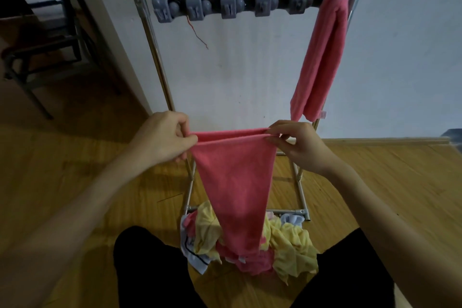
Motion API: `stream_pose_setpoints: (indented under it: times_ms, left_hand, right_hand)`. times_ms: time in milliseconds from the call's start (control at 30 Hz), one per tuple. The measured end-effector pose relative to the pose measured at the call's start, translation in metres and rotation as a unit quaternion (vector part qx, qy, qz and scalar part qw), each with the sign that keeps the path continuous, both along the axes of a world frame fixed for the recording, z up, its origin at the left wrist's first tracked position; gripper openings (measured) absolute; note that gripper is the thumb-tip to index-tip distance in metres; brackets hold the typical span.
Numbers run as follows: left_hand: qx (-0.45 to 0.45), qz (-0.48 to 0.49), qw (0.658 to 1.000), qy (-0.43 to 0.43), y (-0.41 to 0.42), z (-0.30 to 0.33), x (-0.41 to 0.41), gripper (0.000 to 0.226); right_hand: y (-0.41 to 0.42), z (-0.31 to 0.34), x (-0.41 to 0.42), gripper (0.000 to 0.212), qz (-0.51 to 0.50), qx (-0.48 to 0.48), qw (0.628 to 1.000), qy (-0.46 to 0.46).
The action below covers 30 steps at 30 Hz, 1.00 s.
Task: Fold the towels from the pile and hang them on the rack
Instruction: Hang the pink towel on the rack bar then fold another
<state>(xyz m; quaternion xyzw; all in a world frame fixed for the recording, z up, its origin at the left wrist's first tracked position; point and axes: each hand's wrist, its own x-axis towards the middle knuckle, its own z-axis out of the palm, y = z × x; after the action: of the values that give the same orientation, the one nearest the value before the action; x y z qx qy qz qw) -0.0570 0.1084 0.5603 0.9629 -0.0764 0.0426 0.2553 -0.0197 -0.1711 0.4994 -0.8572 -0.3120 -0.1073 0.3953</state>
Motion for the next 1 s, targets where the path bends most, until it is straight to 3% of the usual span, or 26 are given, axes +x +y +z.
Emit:
stream_pose_setpoints:
  times_ms: [167, 333, 467, 667, 833, 1000]
  left_hand:
    - [0.078, 0.002, 0.995, -0.059, 0.005, 0.001, -0.002, 0.017]
    - [-0.002, -0.064, 0.995, -0.079, 0.004, 0.0, 0.002, 0.009]
    - [-0.1, -0.168, 0.981, 0.003, -0.004, 0.005, 0.0, 0.028]
    - [-0.005, -0.264, 0.961, 0.079, -0.017, 0.006, -0.006, 0.043]
    - [0.081, -0.28, 0.949, 0.118, -0.02, 0.007, -0.007, 0.034]
    - [0.053, -0.209, 0.966, 0.143, -0.024, -0.006, -0.005, 0.043]
  right_hand:
    - [0.007, 0.006, -0.004, 0.012, -0.009, 0.058, 0.998, -0.001]
    - [0.01, 0.013, -0.003, 0.027, -0.02, 0.169, 0.985, 0.015]
    - [0.012, 0.009, 0.001, 0.014, -0.064, 0.138, 0.988, -0.007]
    - [0.02, 0.004, 0.001, 0.017, -0.098, 0.135, 0.986, -0.013]
    - [0.027, 0.006, -0.003, 0.017, -0.104, 0.142, 0.984, -0.017]
    - [0.03, 0.004, -0.009, 0.013, -0.091, 0.164, 0.982, -0.01]
